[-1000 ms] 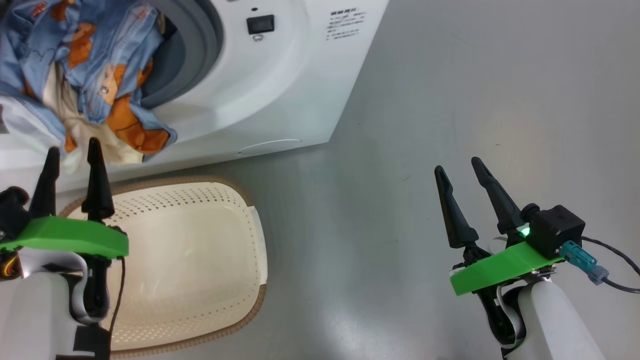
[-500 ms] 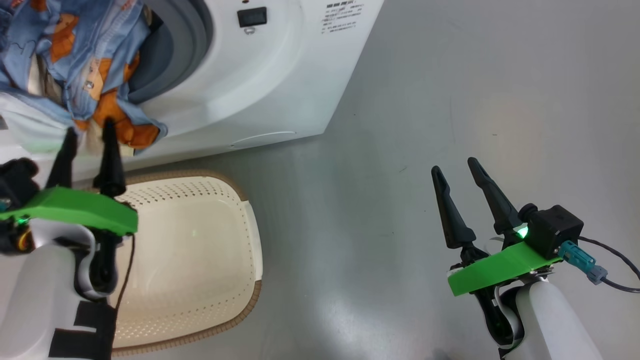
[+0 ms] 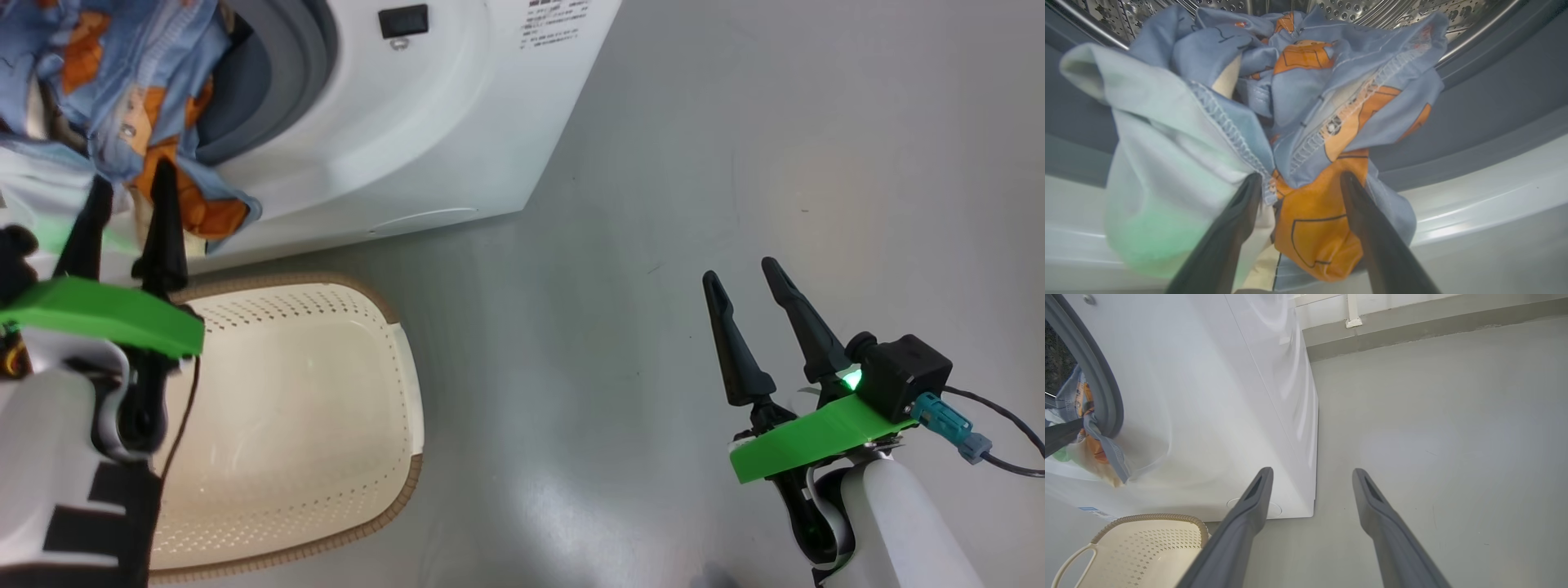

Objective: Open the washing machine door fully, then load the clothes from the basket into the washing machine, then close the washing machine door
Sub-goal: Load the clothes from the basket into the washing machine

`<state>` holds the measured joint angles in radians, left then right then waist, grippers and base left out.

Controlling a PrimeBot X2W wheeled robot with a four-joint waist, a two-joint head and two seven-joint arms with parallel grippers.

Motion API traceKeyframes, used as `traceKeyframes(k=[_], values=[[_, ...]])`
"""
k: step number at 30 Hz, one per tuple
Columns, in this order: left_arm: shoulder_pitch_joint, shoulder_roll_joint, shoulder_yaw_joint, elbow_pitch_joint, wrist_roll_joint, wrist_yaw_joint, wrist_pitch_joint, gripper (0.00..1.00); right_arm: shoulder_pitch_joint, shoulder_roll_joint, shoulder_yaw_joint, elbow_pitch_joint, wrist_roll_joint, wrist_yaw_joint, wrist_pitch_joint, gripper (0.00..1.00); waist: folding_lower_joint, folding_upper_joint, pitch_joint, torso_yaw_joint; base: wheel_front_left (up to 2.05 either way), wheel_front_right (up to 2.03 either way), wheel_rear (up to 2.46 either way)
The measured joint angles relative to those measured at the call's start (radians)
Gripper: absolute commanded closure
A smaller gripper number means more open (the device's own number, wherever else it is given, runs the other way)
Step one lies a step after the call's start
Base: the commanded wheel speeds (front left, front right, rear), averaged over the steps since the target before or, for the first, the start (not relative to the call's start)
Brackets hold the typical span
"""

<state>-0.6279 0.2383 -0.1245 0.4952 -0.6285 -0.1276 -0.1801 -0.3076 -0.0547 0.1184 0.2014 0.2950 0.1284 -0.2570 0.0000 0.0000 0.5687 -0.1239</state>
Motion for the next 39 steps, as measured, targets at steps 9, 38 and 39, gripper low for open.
traceKeyframes(k=[9,38,39], values=[[-0.103,0.033,-0.028,0.071,0.017,0.027,0.114,0.0,-0.002,0.0,0.005,0.007,0.023,0.0,0.0,0.0,-0.0001,0.0,0.02,-0.01,0.0,0.0,0.0],[-0.263,0.094,-0.11,-0.022,0.114,0.098,0.219,1.0,-0.001,0.0,0.016,0.026,0.035,0.0,0.0,0.0,0.0,0.0,0.005,0.005,0.0,0.0,0.0],[-0.274,0.094,-0.111,-0.022,0.116,0.098,0.216,1.0,-0.001,0.0,0.016,0.026,0.037,0.0,0.0,0.0,0.0,0.0,0.007,0.004,0.0,0.0,0.0]])
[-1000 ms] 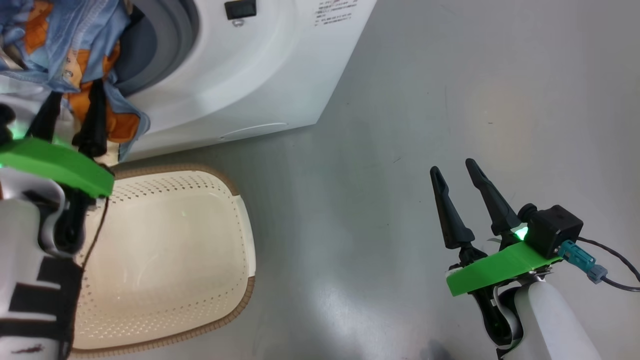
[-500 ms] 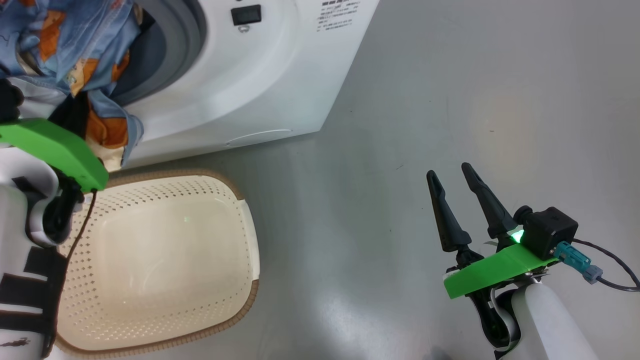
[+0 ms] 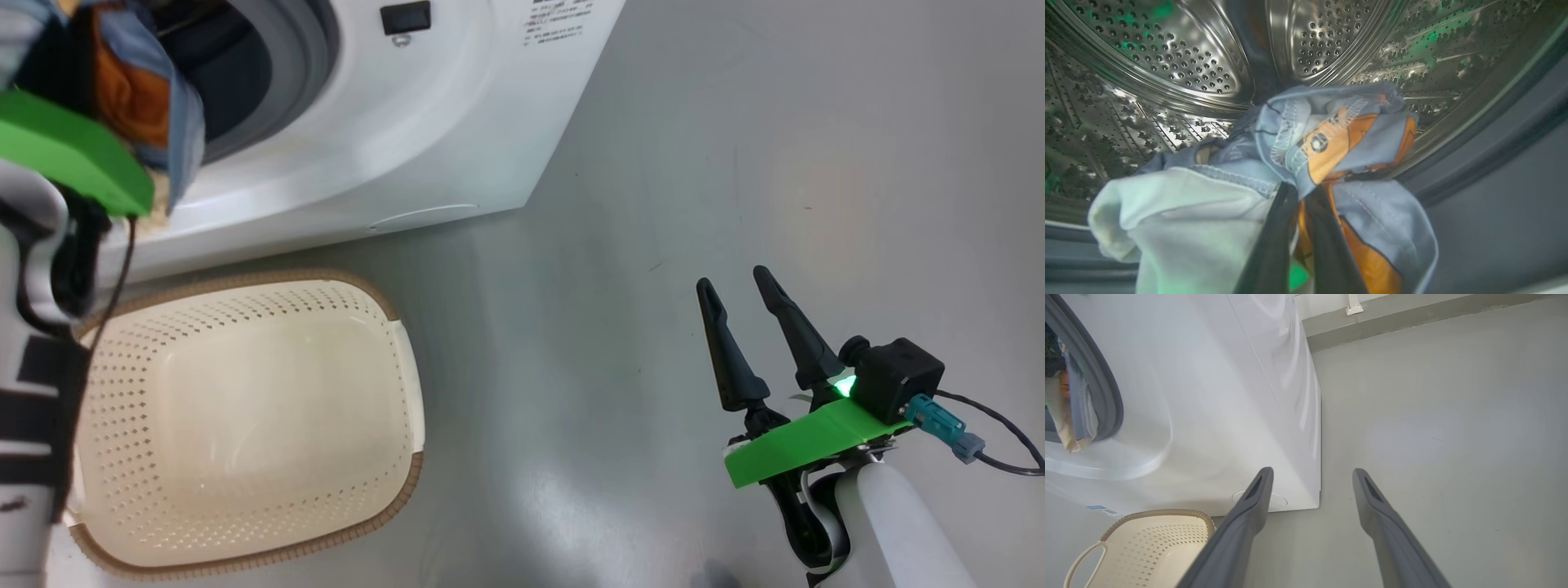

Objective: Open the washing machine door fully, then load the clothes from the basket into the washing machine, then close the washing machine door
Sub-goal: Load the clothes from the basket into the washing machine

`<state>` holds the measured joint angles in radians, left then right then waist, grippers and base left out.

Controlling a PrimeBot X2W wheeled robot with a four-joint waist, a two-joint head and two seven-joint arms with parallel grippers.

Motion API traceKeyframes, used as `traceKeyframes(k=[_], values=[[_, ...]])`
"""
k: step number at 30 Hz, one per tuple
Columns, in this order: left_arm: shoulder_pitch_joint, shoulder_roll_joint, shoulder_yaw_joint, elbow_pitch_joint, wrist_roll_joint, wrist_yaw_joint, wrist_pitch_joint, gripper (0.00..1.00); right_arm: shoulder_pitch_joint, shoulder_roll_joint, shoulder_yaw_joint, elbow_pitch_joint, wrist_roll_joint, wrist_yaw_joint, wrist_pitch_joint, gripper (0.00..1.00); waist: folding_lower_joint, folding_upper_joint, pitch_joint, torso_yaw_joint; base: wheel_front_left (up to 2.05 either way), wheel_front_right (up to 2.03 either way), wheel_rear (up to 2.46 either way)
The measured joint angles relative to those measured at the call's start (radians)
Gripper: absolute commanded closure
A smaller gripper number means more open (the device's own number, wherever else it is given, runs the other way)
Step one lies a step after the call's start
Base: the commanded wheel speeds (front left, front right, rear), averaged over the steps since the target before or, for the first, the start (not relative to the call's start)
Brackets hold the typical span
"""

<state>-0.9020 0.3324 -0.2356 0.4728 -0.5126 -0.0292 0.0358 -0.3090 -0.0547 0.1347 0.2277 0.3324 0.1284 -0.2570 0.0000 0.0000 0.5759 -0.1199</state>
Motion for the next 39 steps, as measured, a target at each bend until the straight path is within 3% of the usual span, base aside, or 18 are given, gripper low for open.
traceKeyframes(k=[8,29,39], values=[[-0.137,0.027,-0.001,0.009,0.036,-0.006,-0.078,1.0,-0.001,0.0,0.011,-0.003,0.014,0.0,0.0,0.0,0.0,0.0,0.032,-0.007,0.0,0.0,0.0],[-0.389,0.07,-0.021,0.176,0.02,-0.09,-0.17,1.0,-0.053,0.0,0.045,-0.039,0.049,0.0,0.0,0.0,0.0,0.0,0.206,-0.054,0.0,0.0,0.0],[-0.513,0.117,-0.044,0.196,0.054,-0.095,-0.282,1.0,-0.06,0.0,0.063,-0.052,0.051,0.0,0.0,0.0,0.0,0.0,0.261,-0.089,0.0,0.0,0.0]])
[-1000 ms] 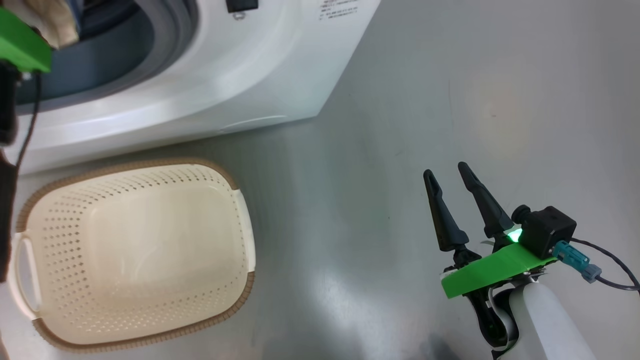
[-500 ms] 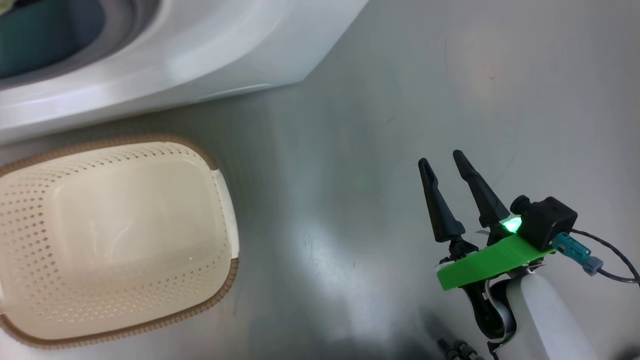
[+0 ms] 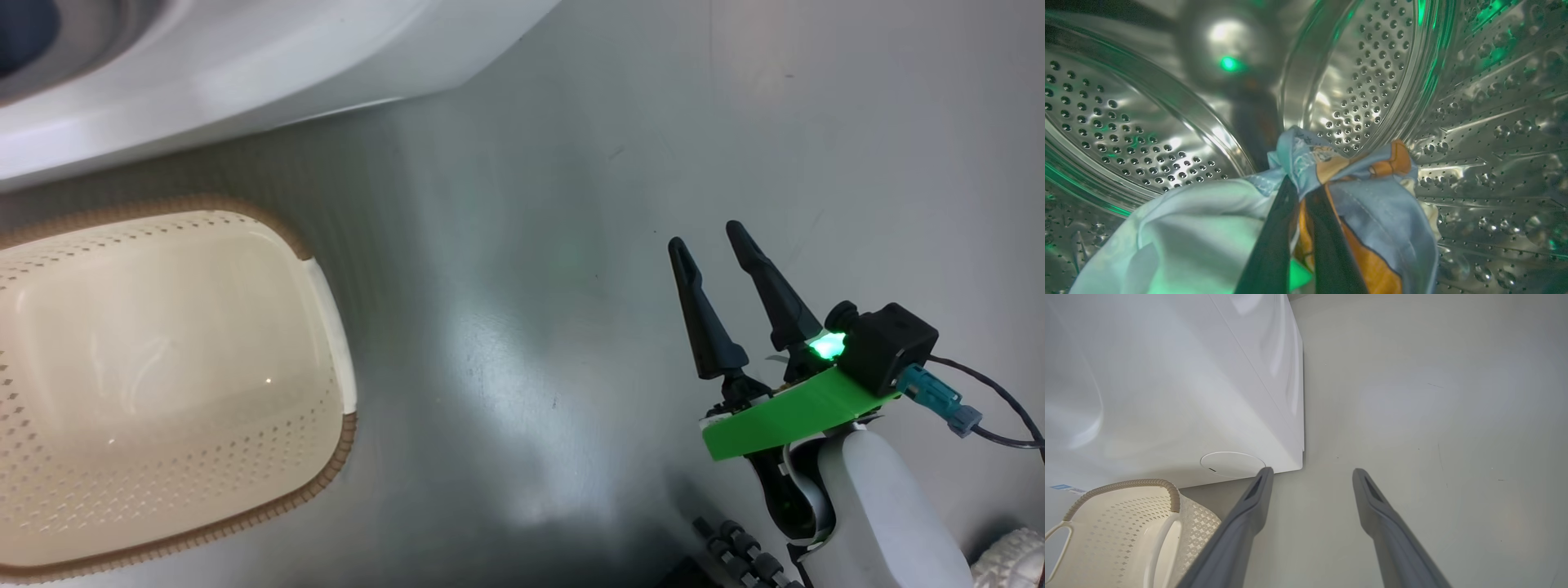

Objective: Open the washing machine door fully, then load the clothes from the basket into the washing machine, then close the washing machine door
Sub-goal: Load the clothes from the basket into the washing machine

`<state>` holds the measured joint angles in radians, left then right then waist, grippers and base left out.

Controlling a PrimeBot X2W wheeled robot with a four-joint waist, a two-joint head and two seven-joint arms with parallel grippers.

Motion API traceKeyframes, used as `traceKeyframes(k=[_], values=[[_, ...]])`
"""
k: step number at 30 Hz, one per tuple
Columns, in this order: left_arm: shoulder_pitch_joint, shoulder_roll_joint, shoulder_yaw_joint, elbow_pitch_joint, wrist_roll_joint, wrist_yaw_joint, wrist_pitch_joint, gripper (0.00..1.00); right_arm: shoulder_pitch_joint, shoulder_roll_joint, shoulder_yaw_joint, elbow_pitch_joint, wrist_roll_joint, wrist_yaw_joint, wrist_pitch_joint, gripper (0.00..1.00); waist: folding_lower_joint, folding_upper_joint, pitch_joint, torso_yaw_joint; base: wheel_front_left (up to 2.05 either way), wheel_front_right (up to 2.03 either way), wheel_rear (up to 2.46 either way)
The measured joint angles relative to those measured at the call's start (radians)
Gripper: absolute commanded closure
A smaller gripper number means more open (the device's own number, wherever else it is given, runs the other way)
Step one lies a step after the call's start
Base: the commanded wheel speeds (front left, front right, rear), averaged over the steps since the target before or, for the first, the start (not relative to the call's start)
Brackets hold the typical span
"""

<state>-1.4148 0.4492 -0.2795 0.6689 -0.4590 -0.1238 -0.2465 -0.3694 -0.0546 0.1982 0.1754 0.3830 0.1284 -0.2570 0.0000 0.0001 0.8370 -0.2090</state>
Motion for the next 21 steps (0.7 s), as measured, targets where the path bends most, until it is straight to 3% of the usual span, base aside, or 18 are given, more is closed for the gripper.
traceKeyframes(k=[14,15,16,17,21], values=[[-0.054,0.042,-0.077,0.121,-0.068,-0.004,0.034,1.0,0.0,0.001,0.013,-0.009,0.008,0.0,0.0,0.0,0.0,0.0,0.03,-0.029,0.0,0.0,0.0],[-0.059,0.042,-0.085,0.131,-0.079,-0.004,0.049,0.93,-0.001,0.001,0.011,-0.008,0.007,0.0,0.0,0.0,0.0,0.0,0.028,-0.028,0.0,0.0,0.0],[-0.061,0.042,-0.09,0.138,-0.085,-0.004,0.053,0.13,-0.001,0.001,0.011,-0.008,0.007,0.0,0.0,0.0,0.0,0.0,0.026,-0.026,0.0,0.0,0.0],[-0.061,0.043,-0.092,0.145,-0.085,-0.004,0.054,0.0,-0.001,0.001,0.011,-0.008,0.007,0.0,0.0,0.0,0.0,0.0,0.024,-0.024,0.0,0.0,0.0],[-0.061,0.042,-0.103,0.18,-0.103,-0.004,0.067,0.0,-0.003,0.001,0.009,-0.007,0.006,0.0,0.0,0.0,0.0,0.0,0.012,-0.016,0.0,0.0,0.0]])
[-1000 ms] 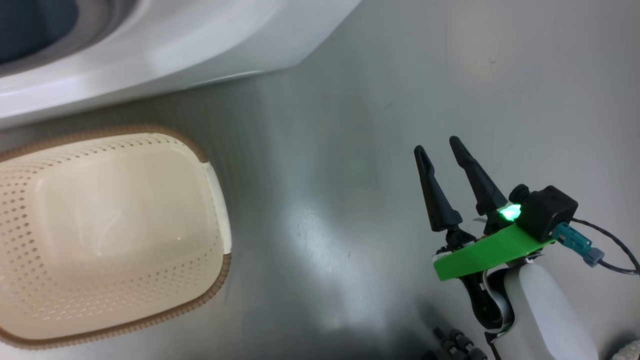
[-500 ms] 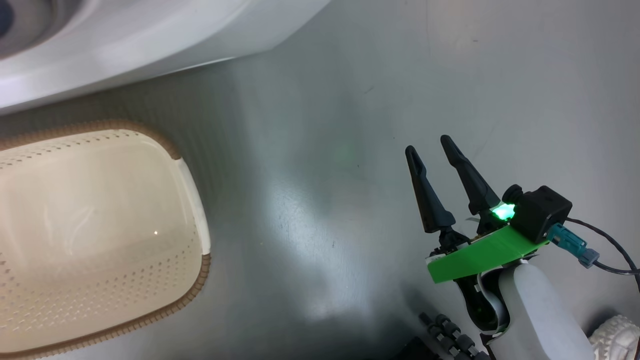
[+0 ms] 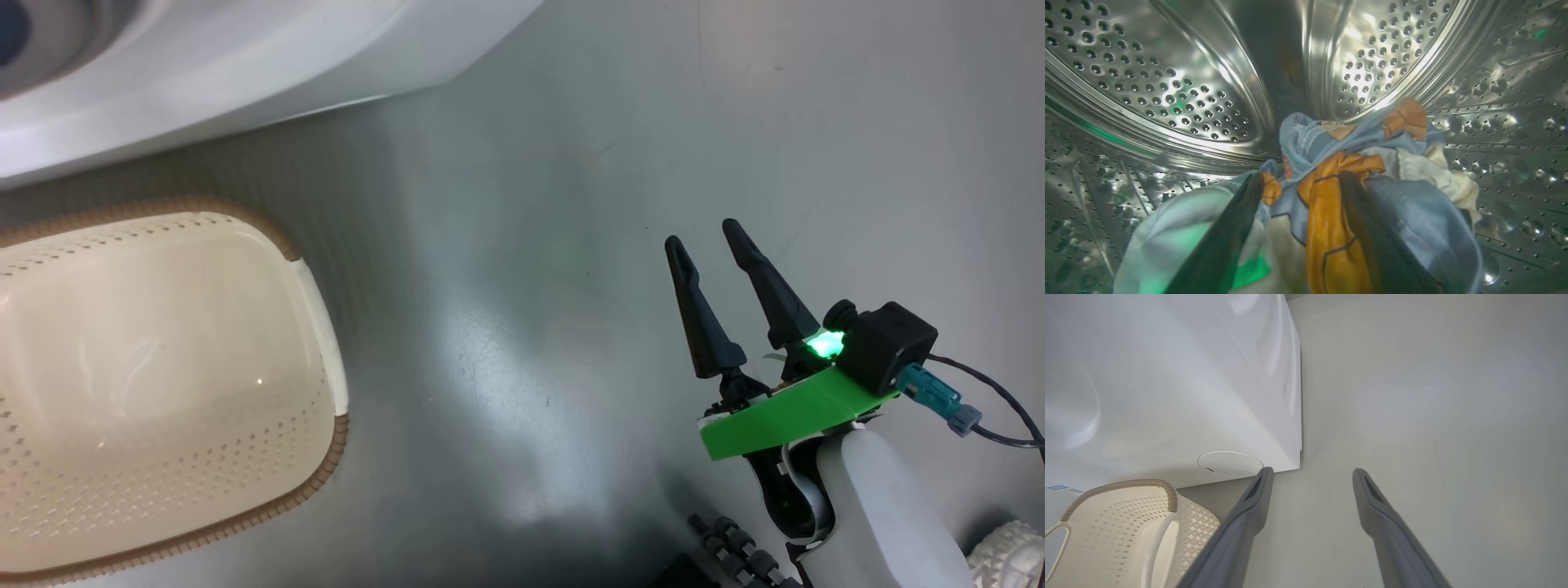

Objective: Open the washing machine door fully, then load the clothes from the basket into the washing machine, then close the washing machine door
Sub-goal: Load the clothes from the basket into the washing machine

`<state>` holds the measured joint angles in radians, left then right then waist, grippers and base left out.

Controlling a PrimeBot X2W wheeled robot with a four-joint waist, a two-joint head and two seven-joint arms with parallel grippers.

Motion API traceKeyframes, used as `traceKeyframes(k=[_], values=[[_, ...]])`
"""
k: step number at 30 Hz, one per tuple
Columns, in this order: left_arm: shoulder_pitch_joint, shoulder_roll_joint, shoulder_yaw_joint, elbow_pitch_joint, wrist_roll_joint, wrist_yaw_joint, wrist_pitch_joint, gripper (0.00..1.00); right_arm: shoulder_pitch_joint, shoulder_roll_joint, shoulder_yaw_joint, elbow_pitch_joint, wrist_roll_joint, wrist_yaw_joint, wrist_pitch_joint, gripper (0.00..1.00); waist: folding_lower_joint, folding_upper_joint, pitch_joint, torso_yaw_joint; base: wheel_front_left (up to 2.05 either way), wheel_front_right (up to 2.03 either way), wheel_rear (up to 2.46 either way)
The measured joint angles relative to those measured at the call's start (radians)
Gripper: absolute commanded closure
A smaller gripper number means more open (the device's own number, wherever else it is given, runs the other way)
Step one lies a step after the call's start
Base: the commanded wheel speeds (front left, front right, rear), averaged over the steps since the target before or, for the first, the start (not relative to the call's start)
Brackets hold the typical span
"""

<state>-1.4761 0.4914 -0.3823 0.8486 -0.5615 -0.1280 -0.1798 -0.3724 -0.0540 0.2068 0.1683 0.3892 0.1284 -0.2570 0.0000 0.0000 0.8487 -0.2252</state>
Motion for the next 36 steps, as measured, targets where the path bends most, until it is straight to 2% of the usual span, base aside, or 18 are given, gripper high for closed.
traceKeyframes(k=[11,12,13,17,28,36], values=[[0.016,-0.022,-0.029,0.041,-0.007,0.0,-0.024,0.0,-0.001,0.0,-0.037,0.011,-0.037,0.0,0.0,0.0,0.0,0.0,-0.044,0.034,0.0,0.0,0.0],[0.027,-0.027,-0.029,0.044,-0.01,0.0,-0.029,0.0,0.0,0.0,-0.041,0.012,-0.037,0.0,0.0,0.0,0.0,0.0,-0.05,0.037,0.0,0.0,0.0],[0.103,-0.055,-0.029,0.049,-0.026,0.0,-0.056,0.0,0.001,0.0,-0.06,0.022,-0.049,0.0,0.0,0.0,0.0,0.0,-0.09,0.056,0.0,0.0,0.0],[0.157,-0.076,-0.027,0.038,-0.032,0.0,-0.068,0.0,0.003,0.0,-0.068,0.027,-0.065,0.0,0.0,0.0,0.0,0.0,-0.119,0.067,0.0,0.0,0.0],[0.309,-0.117,0.012,-0.046,-0.034,0.018,-0.076,0.0,0.011,-0.001,-0.095,0.046,-0.096,0.0,0.0,0.0,0.0,0.0,-0.203,0.099,0.0,0.0,0.0],[0.493,-0.155,0.092,-0.209,-0.006,0.043,-0.077,0.0,0.049,-0.001,-0.126,0.059,-0.105,0.0,0.0,0.0,0.0,0.0,-0.28,0.128,0.0,0.0,0.0]])
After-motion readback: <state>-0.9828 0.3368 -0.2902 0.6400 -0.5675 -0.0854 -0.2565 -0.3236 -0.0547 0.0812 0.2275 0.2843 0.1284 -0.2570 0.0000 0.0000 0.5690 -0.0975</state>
